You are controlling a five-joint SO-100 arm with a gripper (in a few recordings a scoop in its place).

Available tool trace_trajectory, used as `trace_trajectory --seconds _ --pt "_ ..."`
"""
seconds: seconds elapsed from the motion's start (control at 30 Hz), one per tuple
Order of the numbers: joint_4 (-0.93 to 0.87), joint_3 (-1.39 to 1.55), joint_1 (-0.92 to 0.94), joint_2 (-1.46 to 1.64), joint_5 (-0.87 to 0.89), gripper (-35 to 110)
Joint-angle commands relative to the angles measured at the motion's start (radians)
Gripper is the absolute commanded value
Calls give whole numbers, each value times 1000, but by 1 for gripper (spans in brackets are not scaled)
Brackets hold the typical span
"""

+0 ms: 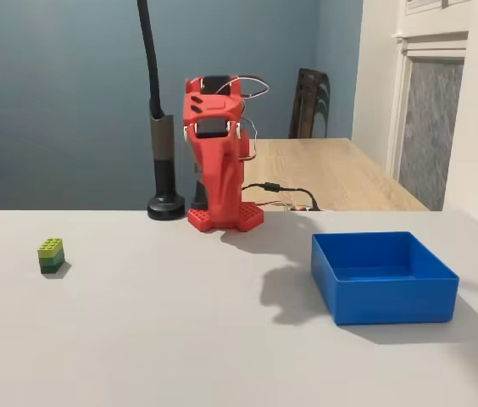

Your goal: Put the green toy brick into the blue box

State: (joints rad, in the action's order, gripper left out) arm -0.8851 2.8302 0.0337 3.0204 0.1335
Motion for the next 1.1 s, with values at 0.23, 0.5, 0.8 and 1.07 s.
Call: trace_trajectory --seconds 0.23,0.5,0.8,1.07 --pt "-66 -189 52 -216 98 23" --pt "-150 -293 74 -342 196 27" --pt "-224 -396 153 -446 279 32" --pt "-232 -453 311 -555 285 33"
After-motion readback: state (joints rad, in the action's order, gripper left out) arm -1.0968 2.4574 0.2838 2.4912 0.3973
